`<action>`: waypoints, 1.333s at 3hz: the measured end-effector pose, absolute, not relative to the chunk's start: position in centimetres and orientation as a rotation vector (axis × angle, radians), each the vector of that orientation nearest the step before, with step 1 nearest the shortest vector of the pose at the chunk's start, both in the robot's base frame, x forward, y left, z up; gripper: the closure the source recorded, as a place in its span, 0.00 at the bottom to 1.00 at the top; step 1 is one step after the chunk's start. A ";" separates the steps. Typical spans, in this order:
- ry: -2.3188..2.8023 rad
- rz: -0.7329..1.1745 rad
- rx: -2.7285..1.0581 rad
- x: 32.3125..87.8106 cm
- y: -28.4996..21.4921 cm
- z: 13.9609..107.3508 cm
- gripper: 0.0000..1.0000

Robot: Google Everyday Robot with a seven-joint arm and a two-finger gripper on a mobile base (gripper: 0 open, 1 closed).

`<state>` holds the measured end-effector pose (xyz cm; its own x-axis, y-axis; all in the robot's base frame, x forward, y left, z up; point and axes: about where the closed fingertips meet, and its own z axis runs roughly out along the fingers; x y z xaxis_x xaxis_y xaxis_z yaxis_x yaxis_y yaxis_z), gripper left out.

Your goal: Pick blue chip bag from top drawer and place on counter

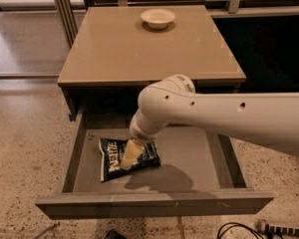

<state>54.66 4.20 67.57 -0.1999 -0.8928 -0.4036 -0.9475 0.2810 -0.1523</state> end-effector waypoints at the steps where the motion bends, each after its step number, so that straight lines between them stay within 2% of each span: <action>1: 2.125 0.460 -1.495 54.1 5.1 63.2 0.00; 2: 2.042 0.721 -1.314 53.7 6.6 61.8 0.00; 3: 2.037 0.748 -1.257 53.2 4.2 60.8 0.00; 4: 2.036 0.745 -1.258 53.2 4.1 60.9 0.19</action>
Offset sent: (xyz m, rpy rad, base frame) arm -0.0052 -0.0982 -0.0711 0.7775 0.1606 -0.3056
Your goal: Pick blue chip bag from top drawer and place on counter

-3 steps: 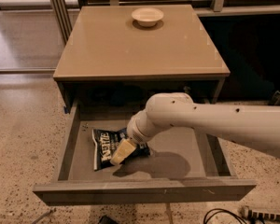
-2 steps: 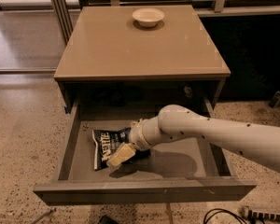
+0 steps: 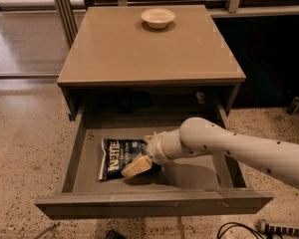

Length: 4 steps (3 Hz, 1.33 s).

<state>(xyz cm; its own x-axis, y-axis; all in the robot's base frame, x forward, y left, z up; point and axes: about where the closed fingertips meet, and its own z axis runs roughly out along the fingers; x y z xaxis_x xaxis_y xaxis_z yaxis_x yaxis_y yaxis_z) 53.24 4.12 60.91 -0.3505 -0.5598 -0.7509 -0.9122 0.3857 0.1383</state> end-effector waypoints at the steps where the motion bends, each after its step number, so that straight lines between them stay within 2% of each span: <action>1: 2.036 0.745 -1.258 53.2 4.1 60.9 0.42; 3: 2.036 0.745 -1.259 53.2 4.1 60.9 0.89; 4: 2.037 0.745 -1.262 53.2 4.2 61.0 1.00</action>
Offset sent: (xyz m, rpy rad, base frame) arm 0.0000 0.0000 0.0000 0.0000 0.0000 0.0001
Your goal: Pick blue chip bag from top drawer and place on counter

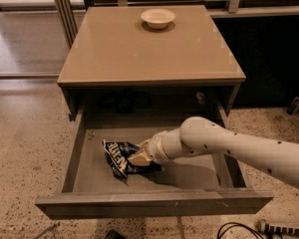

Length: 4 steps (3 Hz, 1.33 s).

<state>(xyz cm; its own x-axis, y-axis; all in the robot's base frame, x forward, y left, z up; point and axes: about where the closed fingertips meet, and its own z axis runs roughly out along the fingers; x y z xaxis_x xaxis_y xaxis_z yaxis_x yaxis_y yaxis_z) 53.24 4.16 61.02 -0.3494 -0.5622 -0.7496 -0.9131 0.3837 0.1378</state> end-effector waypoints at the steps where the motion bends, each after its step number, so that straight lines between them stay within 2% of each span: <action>1: 2.038 0.742 -1.276 53.3 4.2 61.5 1.00; 4: 1.833 0.656 -1.410 54.2 4.4 80.5 1.00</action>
Offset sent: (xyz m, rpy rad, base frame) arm 0.0179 -0.0019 0.1266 -0.0978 -0.0944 0.0930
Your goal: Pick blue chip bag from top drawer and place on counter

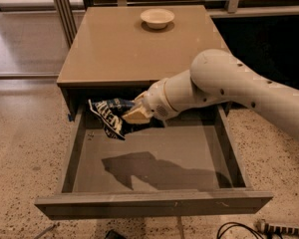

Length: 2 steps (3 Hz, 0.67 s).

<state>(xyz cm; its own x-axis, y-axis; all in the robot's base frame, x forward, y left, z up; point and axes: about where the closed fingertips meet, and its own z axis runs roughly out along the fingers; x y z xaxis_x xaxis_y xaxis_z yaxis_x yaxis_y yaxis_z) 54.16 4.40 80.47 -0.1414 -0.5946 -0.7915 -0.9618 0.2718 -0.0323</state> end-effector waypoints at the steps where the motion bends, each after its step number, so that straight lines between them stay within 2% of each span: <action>1: 1.714 0.608 -1.427 55.5 4.4 86.7 1.00; 2: 1.639 0.537 -1.437 59.1 4.3 91.4 1.00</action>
Offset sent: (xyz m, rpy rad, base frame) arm 0.1046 0.0027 0.1790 0.0297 -0.3379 0.0442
